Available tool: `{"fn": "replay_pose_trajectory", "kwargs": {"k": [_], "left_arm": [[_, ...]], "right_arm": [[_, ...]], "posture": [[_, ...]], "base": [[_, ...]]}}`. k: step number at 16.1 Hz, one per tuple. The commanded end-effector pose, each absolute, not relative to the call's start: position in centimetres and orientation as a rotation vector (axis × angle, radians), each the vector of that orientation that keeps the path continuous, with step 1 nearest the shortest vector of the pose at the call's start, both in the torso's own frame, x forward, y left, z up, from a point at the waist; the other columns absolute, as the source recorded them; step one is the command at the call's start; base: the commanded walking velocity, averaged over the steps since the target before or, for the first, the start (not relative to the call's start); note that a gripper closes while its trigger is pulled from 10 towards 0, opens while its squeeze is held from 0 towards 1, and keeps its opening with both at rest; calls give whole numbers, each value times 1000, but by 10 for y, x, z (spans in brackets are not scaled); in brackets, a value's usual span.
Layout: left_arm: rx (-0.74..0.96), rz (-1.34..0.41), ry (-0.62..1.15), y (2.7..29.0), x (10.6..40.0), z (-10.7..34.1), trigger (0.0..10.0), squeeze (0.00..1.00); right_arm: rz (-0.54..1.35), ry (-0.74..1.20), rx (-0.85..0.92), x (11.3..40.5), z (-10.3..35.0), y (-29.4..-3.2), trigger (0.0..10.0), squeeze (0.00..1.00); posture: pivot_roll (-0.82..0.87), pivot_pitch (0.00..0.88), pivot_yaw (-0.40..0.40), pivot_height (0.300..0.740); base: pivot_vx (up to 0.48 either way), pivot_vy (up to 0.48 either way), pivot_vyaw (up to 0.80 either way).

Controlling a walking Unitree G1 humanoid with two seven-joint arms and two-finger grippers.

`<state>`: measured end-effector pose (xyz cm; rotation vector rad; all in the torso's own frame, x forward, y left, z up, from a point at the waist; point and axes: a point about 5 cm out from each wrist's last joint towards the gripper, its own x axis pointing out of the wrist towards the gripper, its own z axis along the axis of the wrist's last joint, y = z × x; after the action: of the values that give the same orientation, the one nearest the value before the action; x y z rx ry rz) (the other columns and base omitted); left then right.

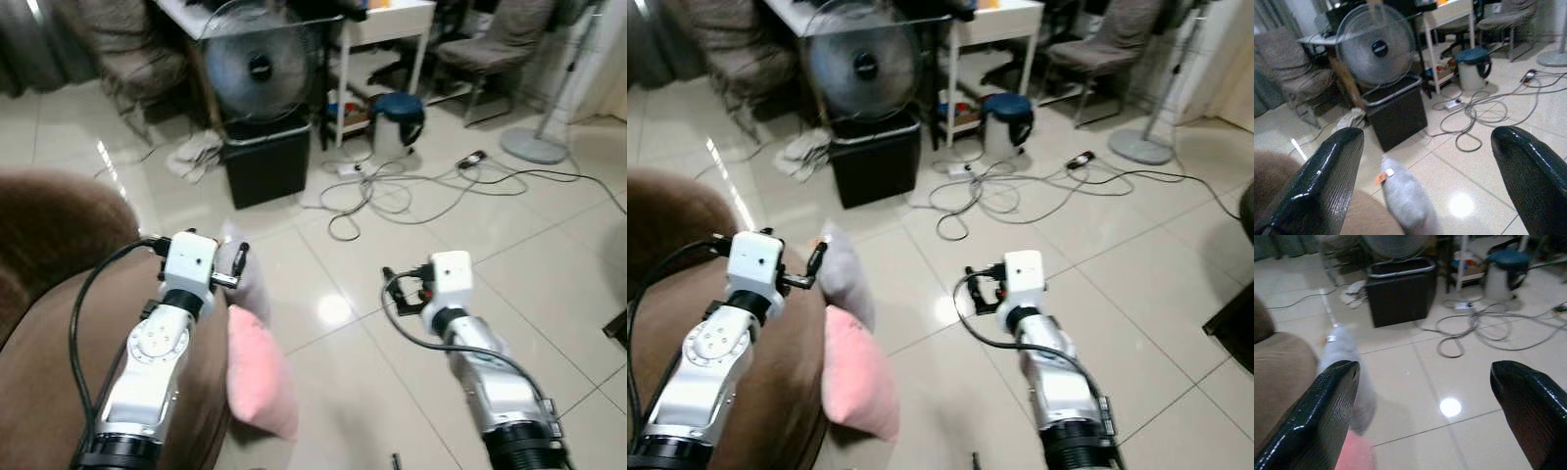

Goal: Move the pillow to the sofa from floor

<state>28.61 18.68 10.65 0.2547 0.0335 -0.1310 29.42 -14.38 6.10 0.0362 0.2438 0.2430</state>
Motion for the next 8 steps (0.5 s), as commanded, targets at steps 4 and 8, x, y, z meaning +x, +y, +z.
{"fn": "replay_pose_trajectory", "kwargs": {"k": [4,8], "left_arm": [[261,-143,39,186,287,106,10000,0],[331,-174,27,182,287,107,10000,0]], "right_arm": [[250,236,35,296,63,-142,10000,0],[249,235,37,297,63,-142,10000,0]], "posture": [[41,0,32,740],[43,0,32,740]], "base": [[0,240,0],[0,-360,0]]}}
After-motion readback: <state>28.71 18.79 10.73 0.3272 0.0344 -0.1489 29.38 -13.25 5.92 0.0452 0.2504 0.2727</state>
